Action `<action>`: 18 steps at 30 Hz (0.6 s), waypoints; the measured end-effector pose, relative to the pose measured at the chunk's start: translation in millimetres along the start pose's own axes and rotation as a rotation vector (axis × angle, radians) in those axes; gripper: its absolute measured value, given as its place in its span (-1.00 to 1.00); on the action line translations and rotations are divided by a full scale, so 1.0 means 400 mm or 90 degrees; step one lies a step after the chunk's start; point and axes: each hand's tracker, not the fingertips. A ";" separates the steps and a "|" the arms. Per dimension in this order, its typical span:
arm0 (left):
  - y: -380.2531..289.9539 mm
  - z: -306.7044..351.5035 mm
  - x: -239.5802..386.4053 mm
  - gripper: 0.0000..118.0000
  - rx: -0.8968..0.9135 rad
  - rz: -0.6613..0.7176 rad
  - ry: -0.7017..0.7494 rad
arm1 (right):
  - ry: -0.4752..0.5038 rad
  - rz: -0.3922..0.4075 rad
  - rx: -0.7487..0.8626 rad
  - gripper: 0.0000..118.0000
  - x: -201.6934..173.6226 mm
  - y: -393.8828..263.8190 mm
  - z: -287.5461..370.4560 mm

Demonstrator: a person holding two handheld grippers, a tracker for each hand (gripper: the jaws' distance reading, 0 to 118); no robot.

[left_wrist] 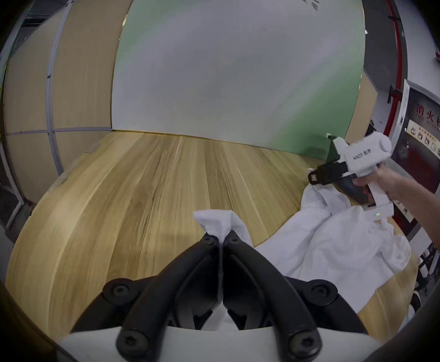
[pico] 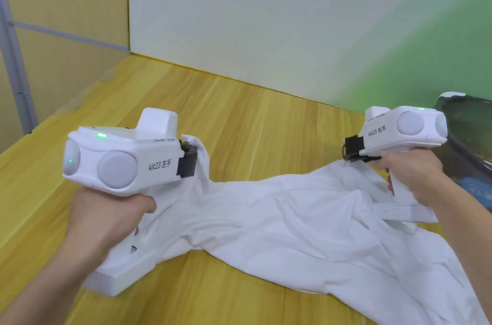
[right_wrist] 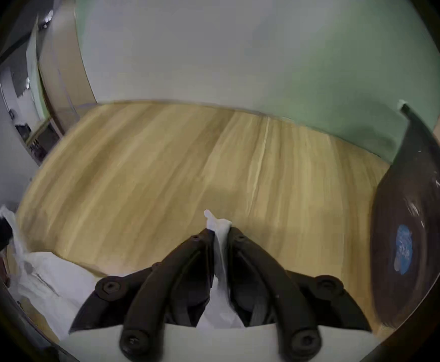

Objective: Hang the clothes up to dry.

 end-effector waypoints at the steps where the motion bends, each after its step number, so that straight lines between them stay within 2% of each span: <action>1: 0.003 0.004 -0.003 -1.00 0.006 0.007 0.002 | 0.005 0.004 0.012 -0.81 0.001 0.001 0.036; 4: 0.020 0.044 -0.002 -1.00 0.073 0.032 0.035 | -0.002 -0.006 0.118 -0.80 0.006 -0.009 0.174; 5: 0.034 0.065 0.001 -1.00 0.106 0.040 0.042 | -0.029 -0.013 0.148 -0.80 0.006 -0.014 0.229; 6: 0.049 0.085 0.007 -1.00 0.124 0.040 0.046 | -0.026 0.014 0.171 -0.81 0.007 -0.002 0.279; 9: 0.107 0.161 0.042 -1.00 0.199 0.051 0.059 | -0.047 0.040 0.250 -0.80 0.003 -0.008 0.443; 11: 0.154 0.214 0.082 -1.00 0.257 0.005 0.057 | -0.048 0.016 0.291 -0.80 0.013 0.015 0.552; 14: 0.256 0.284 0.121 -1.00 0.313 0.015 0.035 | -0.090 0.009 0.397 -0.80 0.010 0.038 0.715; 16: 0.330 0.334 0.142 -1.00 0.360 -0.002 0.052 | -0.091 0.009 0.449 -0.80 0.009 0.063 0.821; 18: 0.414 0.385 0.159 -1.00 0.397 -0.010 0.063 | -0.117 0.005 0.499 -0.80 0.004 0.092 0.922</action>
